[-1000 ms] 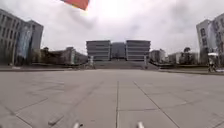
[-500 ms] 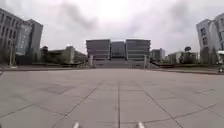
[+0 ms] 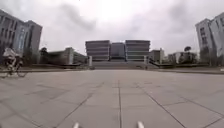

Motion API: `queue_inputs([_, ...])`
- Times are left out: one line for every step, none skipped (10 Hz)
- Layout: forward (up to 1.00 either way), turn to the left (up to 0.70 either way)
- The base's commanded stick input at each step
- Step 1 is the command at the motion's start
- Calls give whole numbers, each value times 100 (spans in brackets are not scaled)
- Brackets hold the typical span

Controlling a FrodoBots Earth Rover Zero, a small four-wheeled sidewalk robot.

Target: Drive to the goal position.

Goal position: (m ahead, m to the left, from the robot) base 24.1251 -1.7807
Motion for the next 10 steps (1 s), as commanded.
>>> queue_inputs([70, 0])
queue_inputs([70, 0])
queue_inputs([70, 0])
queue_inputs([70, 0])
queue_inputs([70, 0])
queue_inputs([70, 0])
queue_inputs([70, 0])
queue_inputs([70, 0])
queue_inputs([70, 0])
queue_inputs([70, 0])
